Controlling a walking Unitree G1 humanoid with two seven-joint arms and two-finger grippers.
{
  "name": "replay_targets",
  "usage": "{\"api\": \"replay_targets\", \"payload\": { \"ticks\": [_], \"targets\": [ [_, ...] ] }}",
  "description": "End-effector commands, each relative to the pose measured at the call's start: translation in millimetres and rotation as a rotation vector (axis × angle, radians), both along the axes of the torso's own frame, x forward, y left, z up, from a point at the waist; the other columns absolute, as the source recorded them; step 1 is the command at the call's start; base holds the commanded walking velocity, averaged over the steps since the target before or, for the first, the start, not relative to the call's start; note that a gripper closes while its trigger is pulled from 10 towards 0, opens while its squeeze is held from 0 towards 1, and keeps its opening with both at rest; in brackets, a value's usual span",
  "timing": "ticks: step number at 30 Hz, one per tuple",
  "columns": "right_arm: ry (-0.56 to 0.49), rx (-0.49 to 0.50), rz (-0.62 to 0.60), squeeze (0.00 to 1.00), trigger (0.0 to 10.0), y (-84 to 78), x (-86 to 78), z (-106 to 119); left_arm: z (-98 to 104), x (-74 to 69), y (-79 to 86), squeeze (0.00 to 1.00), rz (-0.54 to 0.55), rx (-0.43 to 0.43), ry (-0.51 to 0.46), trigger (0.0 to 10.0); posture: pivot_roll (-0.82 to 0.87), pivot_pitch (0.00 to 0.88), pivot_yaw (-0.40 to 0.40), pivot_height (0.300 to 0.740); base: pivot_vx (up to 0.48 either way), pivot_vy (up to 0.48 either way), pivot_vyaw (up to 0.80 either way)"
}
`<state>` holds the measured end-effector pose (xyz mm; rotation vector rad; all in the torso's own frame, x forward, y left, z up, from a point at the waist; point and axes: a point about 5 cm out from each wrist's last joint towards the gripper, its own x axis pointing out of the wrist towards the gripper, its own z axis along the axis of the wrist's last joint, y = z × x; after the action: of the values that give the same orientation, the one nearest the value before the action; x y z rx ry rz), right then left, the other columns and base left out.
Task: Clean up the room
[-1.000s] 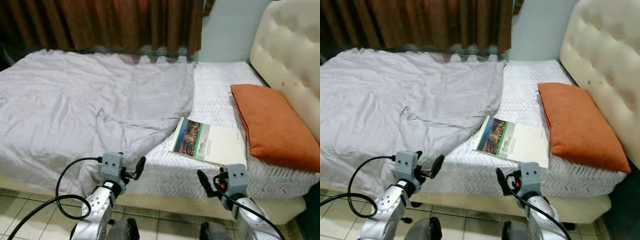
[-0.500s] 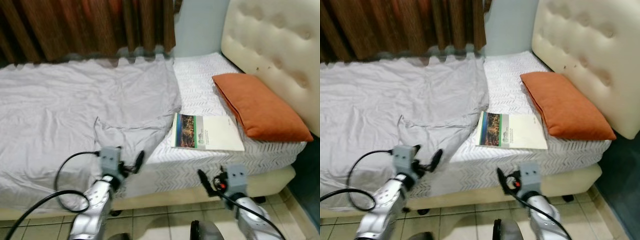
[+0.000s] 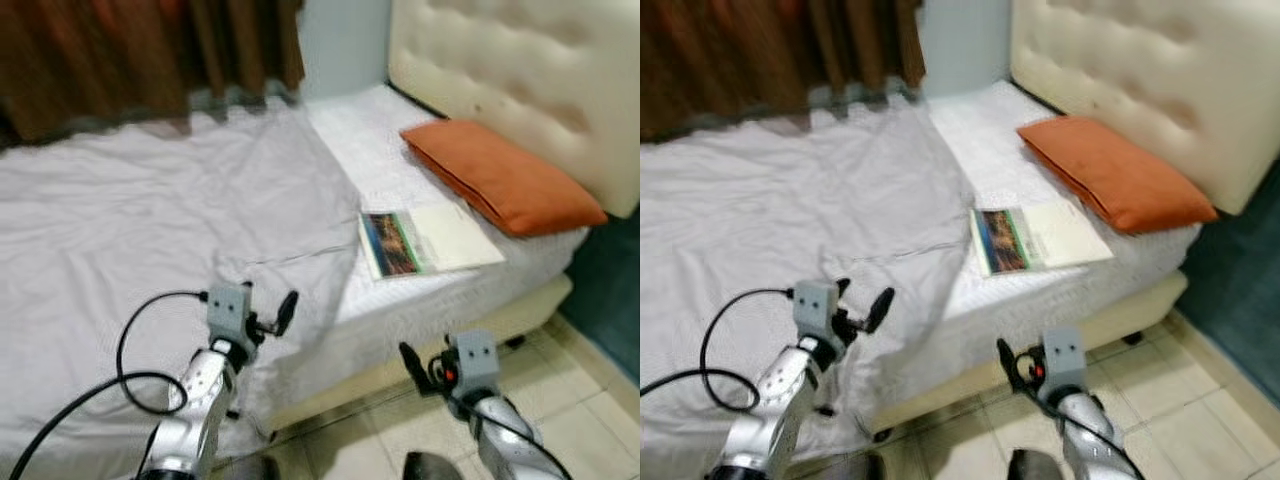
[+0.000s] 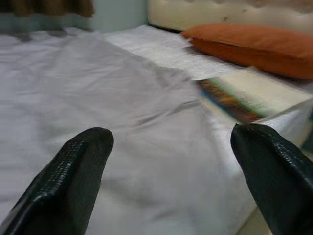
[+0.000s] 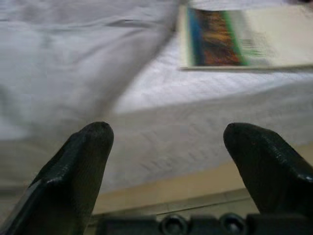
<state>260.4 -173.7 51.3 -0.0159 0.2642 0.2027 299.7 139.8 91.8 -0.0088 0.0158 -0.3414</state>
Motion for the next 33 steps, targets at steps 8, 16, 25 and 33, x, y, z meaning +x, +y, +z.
{"api": "replay_targets", "payload": {
  "ticks": [8,16,25,33],
  "targets": [
    [-0.015,0.008,0.014,0.00,10.0,3.8,-8.1,3.1,32.1,46.4,7.7,0.00,0.061,0.166,-0.063,10.0,-0.16,0.071,0.039,0.584,0.000,0.156,0.00],
    [-0.023,-0.003,-0.017,0.00,10.0,-1.3,-15.3,5.7,31.0,61.3,3.3,0.00,0.053,0.174,-0.032,10.0,-0.21,0.075,0.067,0.584,0.000,0.000,0.00],
    [-0.029,-0.009,-0.018,0.00,10.0,-0.9,-32.4,9.4,43.7,78.1,-7.2,0.00,0.024,0.120,-0.046,10.0,-0.27,0.114,0.074,0.584,0.000,0.000,0.00],
    [-0.003,-0.020,-0.057,0.00,10.0,-7.5,-64.0,14.0,45.7,89.8,-25.5,0.00,0.054,0.136,0.040,10.0,-0.39,0.240,0.079,0.584,0.000,0.000,0.00]
  ]
}}
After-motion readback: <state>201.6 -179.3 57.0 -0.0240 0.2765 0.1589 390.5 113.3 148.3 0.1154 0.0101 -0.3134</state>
